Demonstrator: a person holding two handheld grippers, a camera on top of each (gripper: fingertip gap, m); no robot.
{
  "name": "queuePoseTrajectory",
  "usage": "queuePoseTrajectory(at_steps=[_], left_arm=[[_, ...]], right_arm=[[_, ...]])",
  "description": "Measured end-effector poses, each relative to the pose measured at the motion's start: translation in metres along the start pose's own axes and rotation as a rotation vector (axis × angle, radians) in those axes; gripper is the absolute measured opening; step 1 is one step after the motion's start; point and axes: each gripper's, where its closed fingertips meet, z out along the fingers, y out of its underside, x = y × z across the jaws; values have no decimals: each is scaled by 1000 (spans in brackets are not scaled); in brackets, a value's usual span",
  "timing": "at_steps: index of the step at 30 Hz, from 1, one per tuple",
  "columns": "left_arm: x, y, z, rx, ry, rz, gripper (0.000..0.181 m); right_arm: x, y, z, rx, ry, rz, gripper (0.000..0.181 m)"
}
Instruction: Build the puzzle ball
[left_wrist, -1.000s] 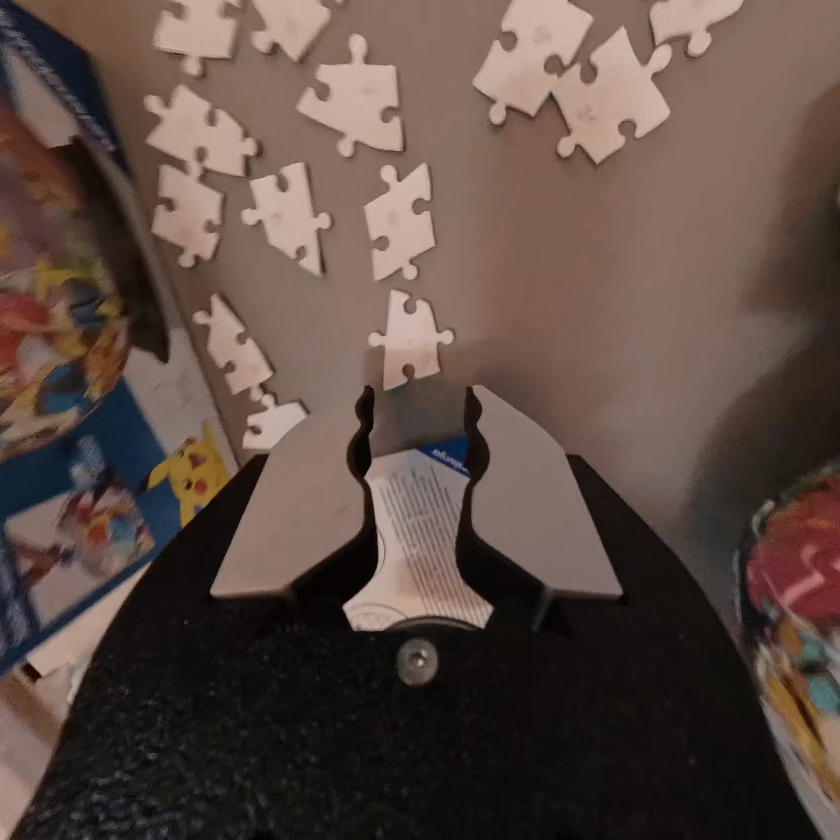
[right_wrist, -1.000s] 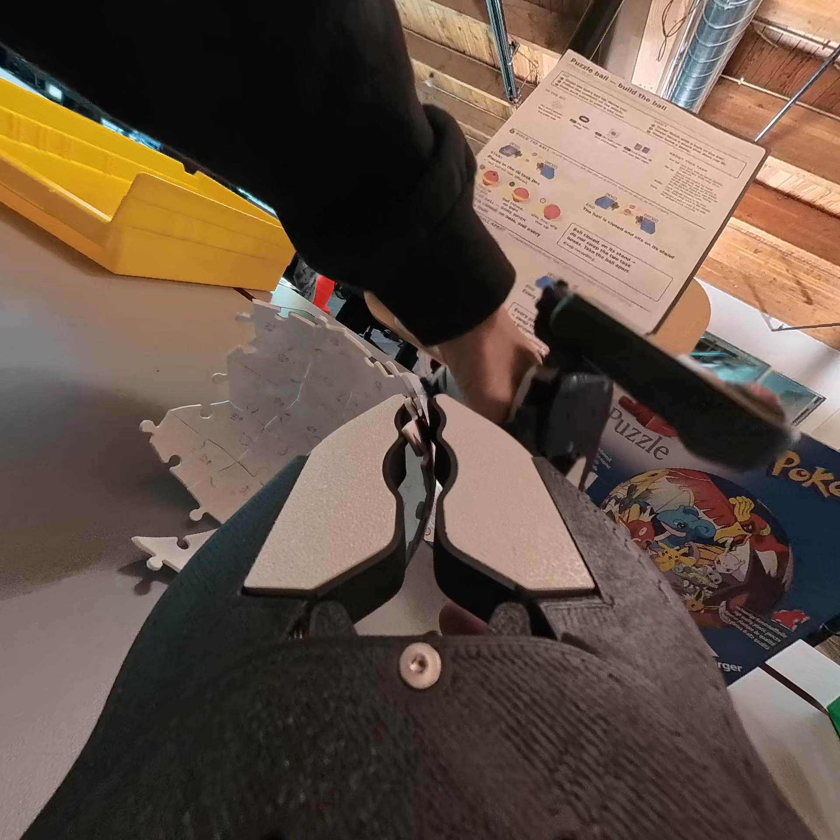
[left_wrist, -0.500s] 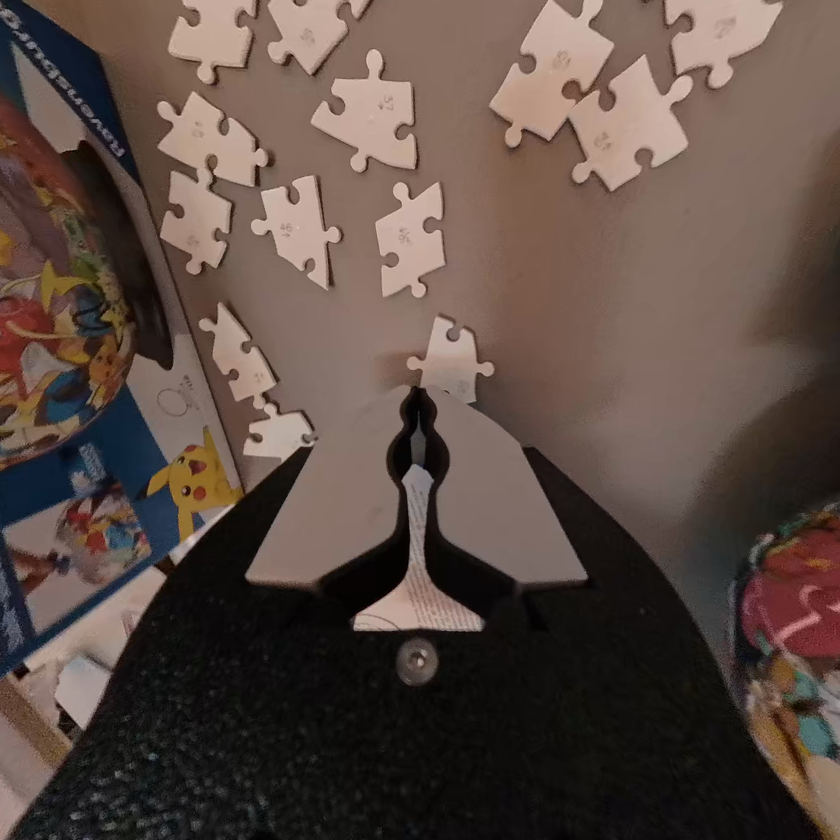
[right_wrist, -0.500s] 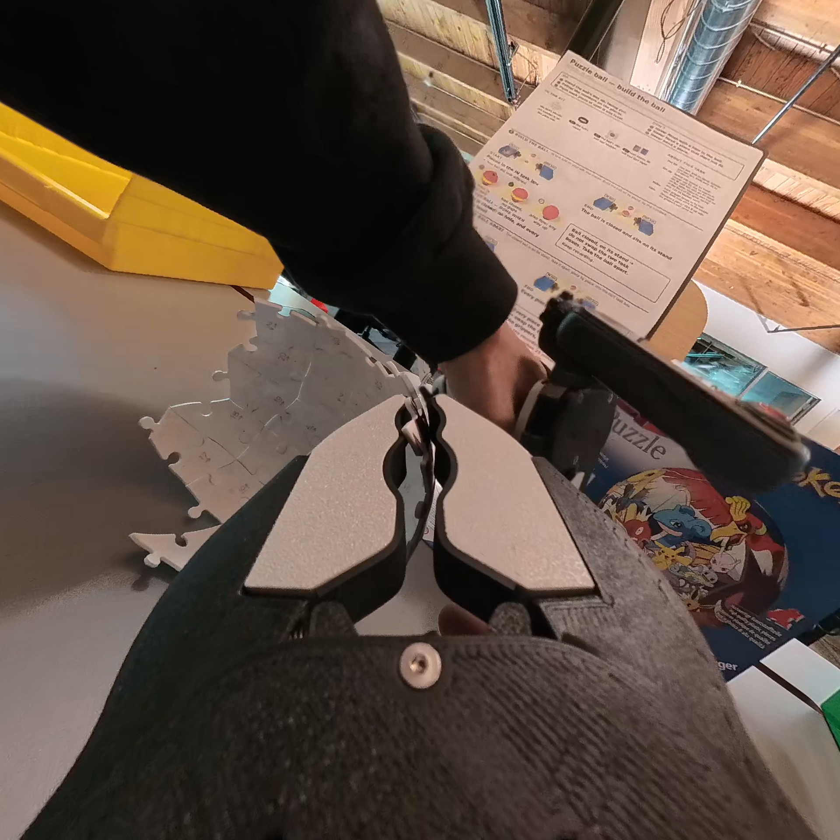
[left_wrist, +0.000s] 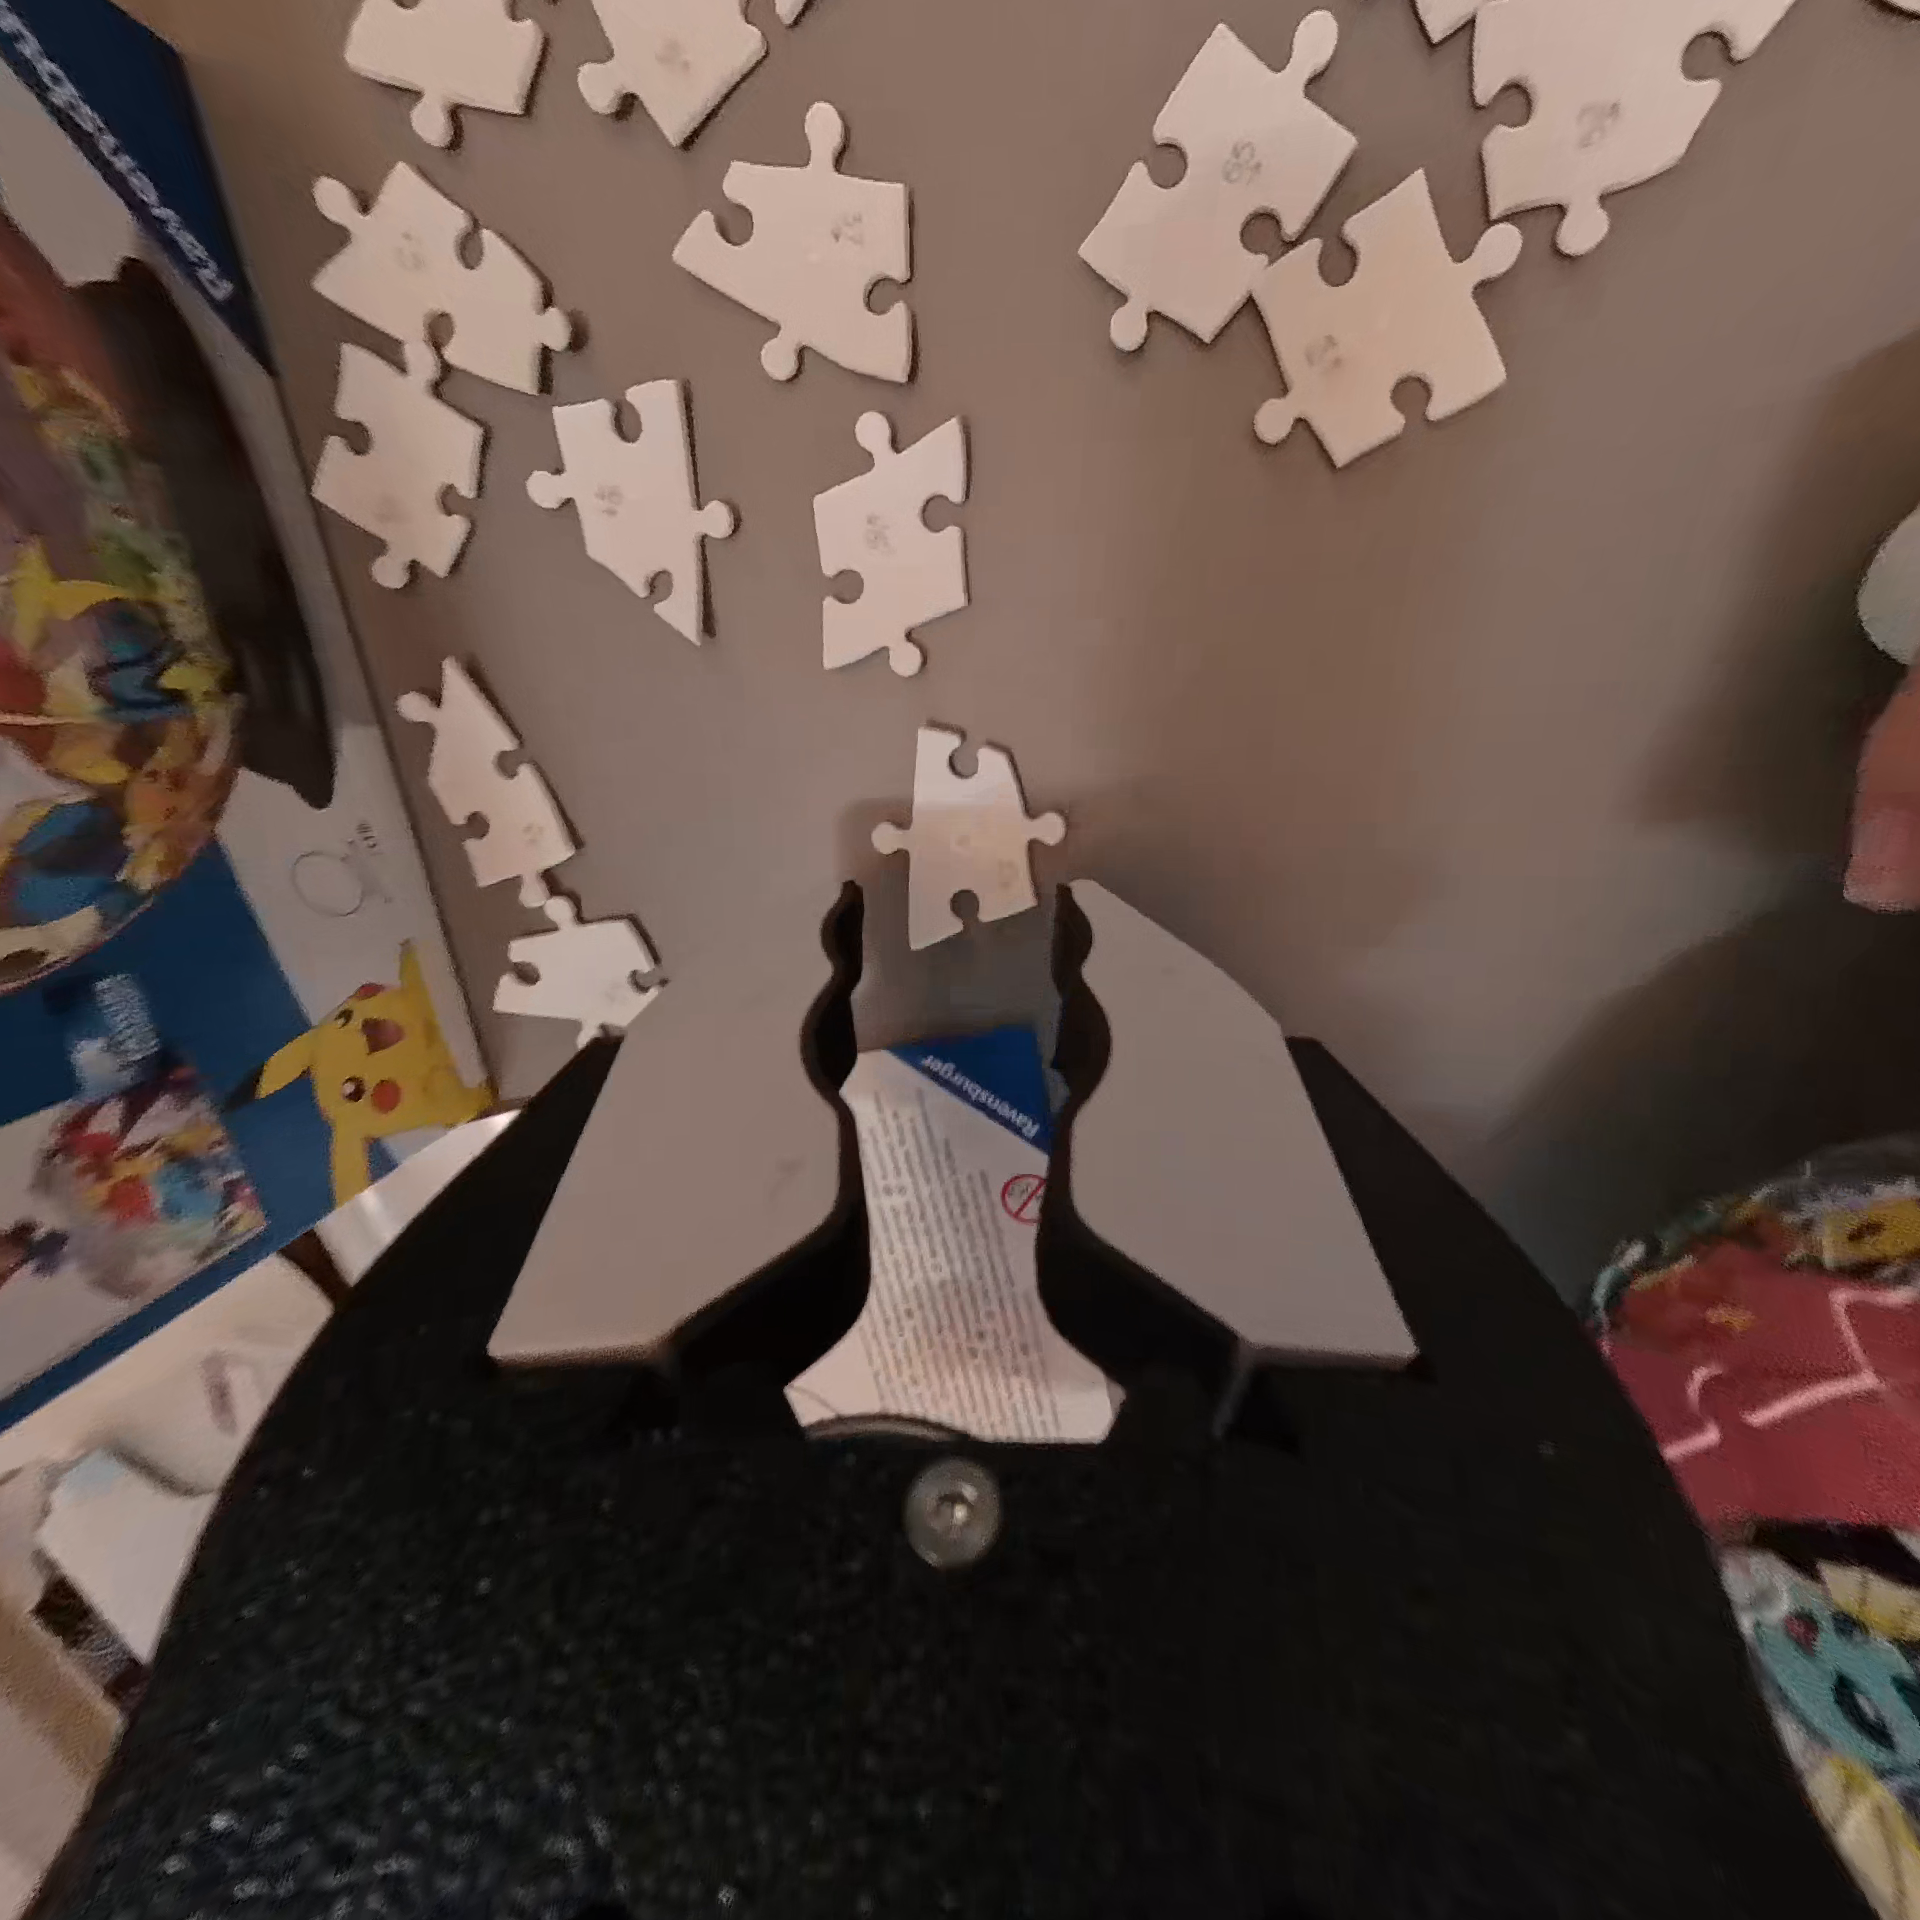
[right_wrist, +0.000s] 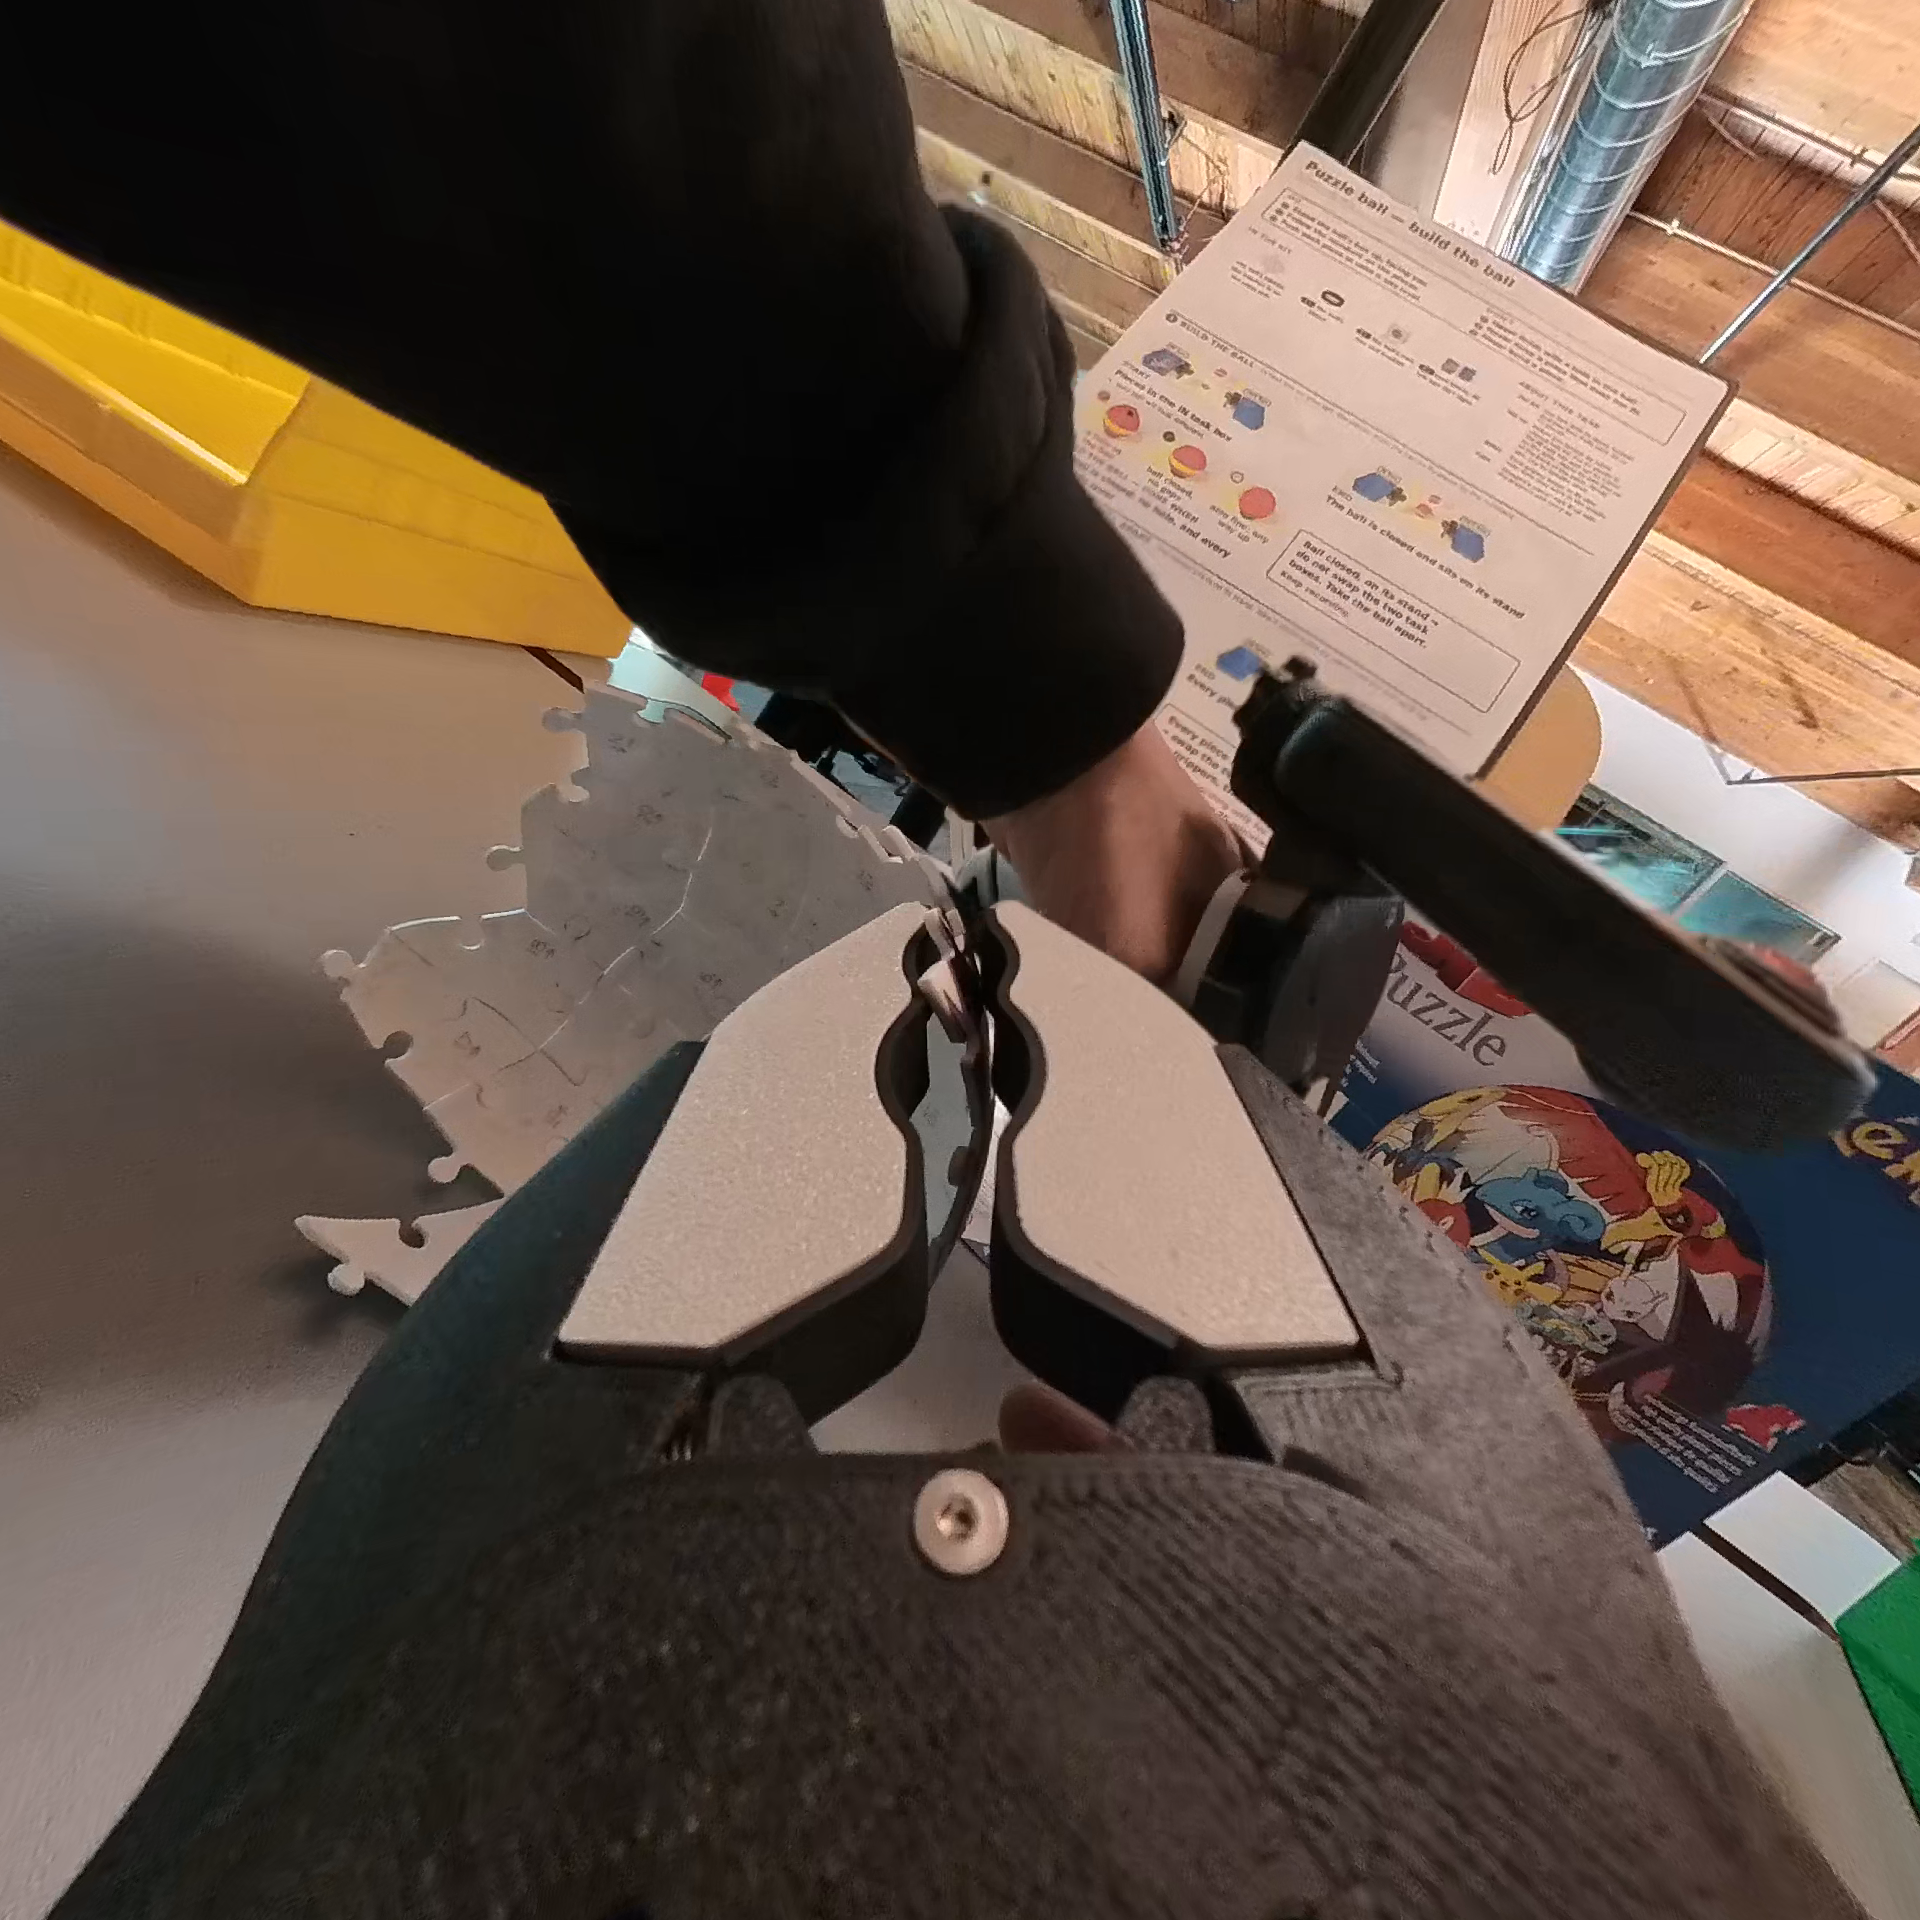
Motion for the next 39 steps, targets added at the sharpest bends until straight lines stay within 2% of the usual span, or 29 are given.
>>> queuePoseTrajectory(at_steps=[5, 7, 12, 21, 25, 30, 34, 37, 39], left_arm=[[3, 2, 8, -46, 65, -53, 31], [6, 2, 8, -46, 100, -86, 24], [7, 2, 9, -18, 128, -82, 23], [-2, 5, 5, -23, 1, 45, 23], [-7, 7, -32, -15, -110, 168, 23], [6, 26, -115, 4, -282, 304, 23], [54, 56, -161, -108, -334, 403, 23], [101, 68, -170, -155, -311, 446, 23], [133, 74, -164, -173, -279, 479, 23]], right_arm=[[1, 1, 0, -2, 2, 7, 7], [0, 1, 0, -1, 2, 6, 7], [1, 1, 0, -2, 1, 10, 7], [1, 1, 1, -3, 1, 10, 7], [1, 1, 1, -2, -1, 15, 7], [1, 1, 1, -1, -2, 16, 7], [1, 1, 1, 0, -2, 12, 7], [0, 0, 2, 0, -2, 3, 7], [0, 0, 2, 1, -2, 0, 7]])
